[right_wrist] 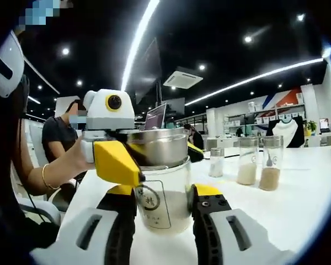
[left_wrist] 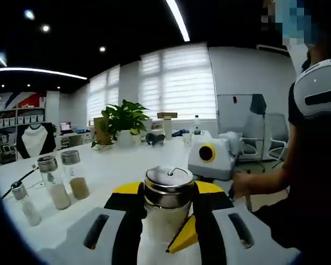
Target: Rotate the seasoning bottle until the label or dispensing opening points toward the visible target arrow and the bottle remains upright within the marked orientation range
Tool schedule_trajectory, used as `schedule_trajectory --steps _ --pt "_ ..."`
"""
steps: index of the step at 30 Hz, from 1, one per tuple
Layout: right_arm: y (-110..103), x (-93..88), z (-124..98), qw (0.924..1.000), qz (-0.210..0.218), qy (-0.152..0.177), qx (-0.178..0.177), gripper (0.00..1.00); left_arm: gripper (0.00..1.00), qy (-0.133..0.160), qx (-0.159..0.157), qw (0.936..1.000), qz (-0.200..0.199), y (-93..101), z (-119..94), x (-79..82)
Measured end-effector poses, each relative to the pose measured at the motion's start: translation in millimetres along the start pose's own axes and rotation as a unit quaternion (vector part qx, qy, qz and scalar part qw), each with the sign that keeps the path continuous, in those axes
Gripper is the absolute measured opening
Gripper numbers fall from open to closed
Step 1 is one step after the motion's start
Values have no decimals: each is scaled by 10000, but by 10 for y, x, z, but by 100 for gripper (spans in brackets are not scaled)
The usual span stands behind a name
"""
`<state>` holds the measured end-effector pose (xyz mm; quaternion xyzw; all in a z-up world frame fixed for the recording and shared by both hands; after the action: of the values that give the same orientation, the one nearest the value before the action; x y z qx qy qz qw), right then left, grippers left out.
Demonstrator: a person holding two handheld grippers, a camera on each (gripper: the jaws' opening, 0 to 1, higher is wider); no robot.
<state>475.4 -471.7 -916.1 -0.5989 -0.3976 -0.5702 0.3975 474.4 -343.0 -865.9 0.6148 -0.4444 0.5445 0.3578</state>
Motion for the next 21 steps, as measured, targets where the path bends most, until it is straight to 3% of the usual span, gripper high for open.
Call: schedule_trajectory --steps 3,5,11,16,21 --pt "-13 -10 0 9999 -91 -26 -142 35 36 -39 36 10000 -1 -7 10 -8" --pt "-12 2 -9 9988 -250 -10 -415 34 36 28 108 9999 -101 -29 12 -13" --pt "-6 -34 -17 9955 -122 48 -938 33 36 45 436 9989 -190 -19 61 -27" --pt "5 -31 11 9900 -166 -17 -1404 33 37 -141 895 9958 -154 -11 148 -19" --pt "7 15 5 9821 -303 103 -1855 33 38 38 1315 9901 -494 26 187 -3"
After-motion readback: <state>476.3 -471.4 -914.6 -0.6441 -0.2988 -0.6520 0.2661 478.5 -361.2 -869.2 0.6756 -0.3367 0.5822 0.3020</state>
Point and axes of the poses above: the point that each gripper's makers call its tool centre point, and the gripper's own axes: z roughly forward along the fingers, y roughly to its right, x roughly out of its top, the point moved 10 cm from there along -z, roughly backward along the fingers, and after that the axes turned 4 degrees about -y, right-handed, at the moved point
